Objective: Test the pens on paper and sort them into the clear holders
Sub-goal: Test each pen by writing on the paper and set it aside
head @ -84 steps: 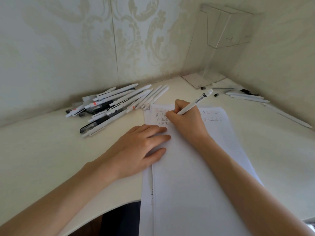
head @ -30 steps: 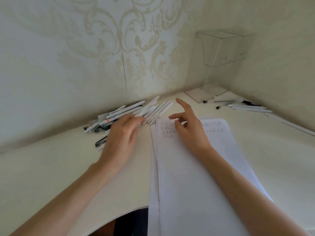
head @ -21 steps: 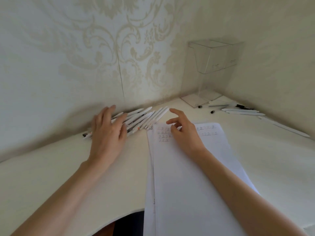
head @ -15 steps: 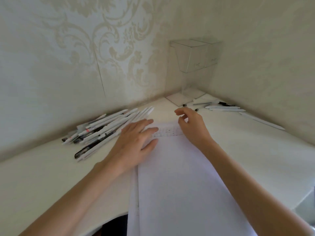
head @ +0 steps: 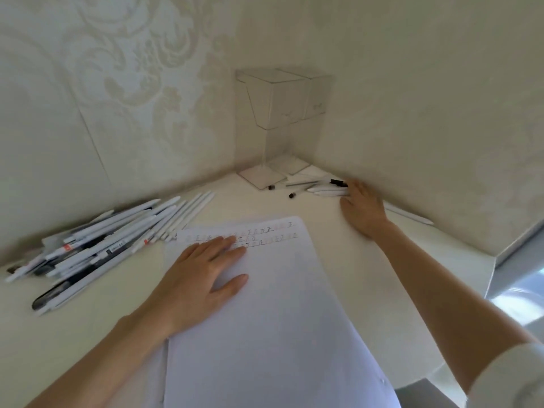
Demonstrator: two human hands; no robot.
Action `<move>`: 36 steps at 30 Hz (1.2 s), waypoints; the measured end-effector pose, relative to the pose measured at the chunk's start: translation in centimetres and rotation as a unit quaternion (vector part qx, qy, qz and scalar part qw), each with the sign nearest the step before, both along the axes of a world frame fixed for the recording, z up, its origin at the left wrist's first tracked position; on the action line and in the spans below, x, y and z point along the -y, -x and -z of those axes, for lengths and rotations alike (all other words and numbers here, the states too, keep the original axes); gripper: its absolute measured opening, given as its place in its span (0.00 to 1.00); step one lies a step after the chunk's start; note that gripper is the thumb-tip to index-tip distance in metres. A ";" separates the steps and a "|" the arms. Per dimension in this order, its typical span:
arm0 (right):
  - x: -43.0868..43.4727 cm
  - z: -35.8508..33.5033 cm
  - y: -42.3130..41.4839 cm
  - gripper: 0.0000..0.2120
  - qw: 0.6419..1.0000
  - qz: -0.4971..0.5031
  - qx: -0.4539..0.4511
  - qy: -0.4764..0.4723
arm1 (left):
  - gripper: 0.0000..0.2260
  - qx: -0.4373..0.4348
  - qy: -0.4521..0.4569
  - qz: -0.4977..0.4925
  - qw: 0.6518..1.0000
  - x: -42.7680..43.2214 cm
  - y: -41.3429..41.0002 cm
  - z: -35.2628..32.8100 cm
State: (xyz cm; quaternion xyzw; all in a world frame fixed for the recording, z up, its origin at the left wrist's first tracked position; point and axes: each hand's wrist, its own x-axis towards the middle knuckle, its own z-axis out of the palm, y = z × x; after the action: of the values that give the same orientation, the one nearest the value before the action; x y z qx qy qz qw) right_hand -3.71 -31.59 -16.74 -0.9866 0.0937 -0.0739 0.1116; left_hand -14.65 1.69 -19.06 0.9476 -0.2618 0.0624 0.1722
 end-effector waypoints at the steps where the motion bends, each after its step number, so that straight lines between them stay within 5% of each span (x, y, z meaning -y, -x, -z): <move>1: 0.0 0.1 0.0 0.24 1.000 0.002 -0.009 0.010 | 0.41 -0.002 0.003 0.000 1.000 0.0 0.0 0.0; 8: -2.4 1.1 1.6 0.23 0.999 -0.018 -0.027 0.044 | 0.42 0.007 0.007 0.004 1.000 -0.1 -0.2 -0.1; 13: -4.5 0.9 3.8 0.17 0.995 -0.033 0.058 0.080 | 0.43 0.009 0.031 -0.003 0.999 -0.2 0.0 -0.3; 19: -5.6 0.8 4.5 0.13 0.989 -0.079 0.090 0.088 | 0.28 0.033 0.057 -0.017 0.998 -2.1 1.1 -1.1; 29: -7.7 0.1 3.0 0.14 0.985 -0.117 0.056 0.111 | 0.25 0.008 0.051 0.020 0.998 -5.6 2.9 -0.7; 36: -8.7 -0.8 3.9 0.09 0.986 -0.129 0.103 0.011 | 0.27 0.019 0.056 0.043 0.997 -5.7 3.3 0.0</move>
State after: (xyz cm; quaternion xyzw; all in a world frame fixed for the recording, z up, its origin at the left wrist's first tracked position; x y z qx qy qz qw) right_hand -7.58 -22.91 -15.90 -0.9787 -0.0467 -0.1608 0.1187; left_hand -17.97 7.42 -19.01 0.9231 -0.3011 0.0874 0.2229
